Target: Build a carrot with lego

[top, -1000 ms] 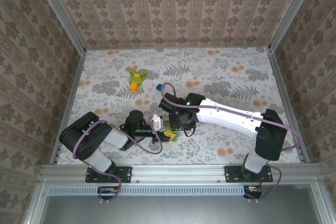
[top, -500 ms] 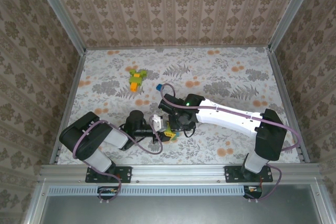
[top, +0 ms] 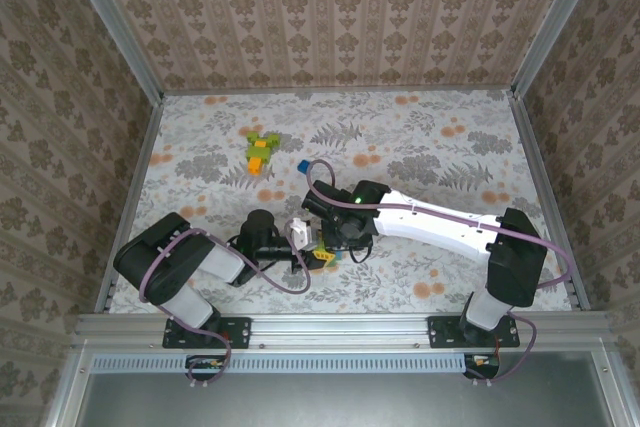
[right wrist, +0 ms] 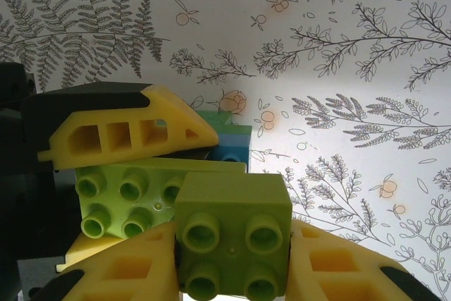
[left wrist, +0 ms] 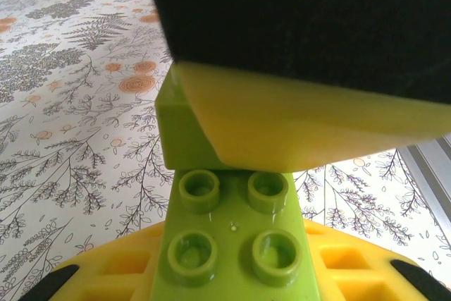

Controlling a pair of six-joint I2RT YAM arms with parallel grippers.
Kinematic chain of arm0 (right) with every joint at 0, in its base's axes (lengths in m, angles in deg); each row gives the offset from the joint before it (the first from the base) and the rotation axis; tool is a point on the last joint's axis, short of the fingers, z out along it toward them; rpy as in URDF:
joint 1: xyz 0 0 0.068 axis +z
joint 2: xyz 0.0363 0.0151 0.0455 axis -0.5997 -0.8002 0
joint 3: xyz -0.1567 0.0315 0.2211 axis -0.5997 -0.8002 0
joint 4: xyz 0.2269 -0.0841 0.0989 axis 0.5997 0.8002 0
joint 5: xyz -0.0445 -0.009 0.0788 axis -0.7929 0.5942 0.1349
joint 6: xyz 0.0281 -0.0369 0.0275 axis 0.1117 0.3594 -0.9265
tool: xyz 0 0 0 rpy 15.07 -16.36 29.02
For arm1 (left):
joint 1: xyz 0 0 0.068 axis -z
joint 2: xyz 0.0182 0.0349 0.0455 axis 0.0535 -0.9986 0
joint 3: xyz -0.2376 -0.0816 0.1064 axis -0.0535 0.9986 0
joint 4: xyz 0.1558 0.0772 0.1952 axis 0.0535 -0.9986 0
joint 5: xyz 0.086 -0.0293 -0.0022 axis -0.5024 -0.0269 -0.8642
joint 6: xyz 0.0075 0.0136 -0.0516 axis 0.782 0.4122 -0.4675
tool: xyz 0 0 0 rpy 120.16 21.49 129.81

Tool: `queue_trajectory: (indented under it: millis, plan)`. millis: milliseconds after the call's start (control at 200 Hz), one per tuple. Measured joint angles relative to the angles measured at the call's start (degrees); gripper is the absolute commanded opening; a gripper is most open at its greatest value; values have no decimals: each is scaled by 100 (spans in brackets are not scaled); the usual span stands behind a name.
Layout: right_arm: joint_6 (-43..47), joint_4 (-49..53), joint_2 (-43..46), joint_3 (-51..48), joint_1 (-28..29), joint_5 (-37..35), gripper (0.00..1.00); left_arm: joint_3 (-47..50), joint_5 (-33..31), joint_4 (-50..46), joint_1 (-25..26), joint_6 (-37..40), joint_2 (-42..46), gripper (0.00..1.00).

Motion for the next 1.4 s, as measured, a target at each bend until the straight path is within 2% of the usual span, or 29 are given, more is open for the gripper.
queue_trajectory:
  millis: [620, 840, 1400]
  plan:
    - [-15, 83, -9, -24, -39, -72, 19, -22, -105, -2, 46, 37, -7, 31]
    - [-11, 184, -72, 57, -46, -57, 23, -28, -127, -2, 66, 57, -11, 31]
    - [186, 339, -184, 229, -155, 103, 50, -94, -179, -55, 70, 76, -39, 30]
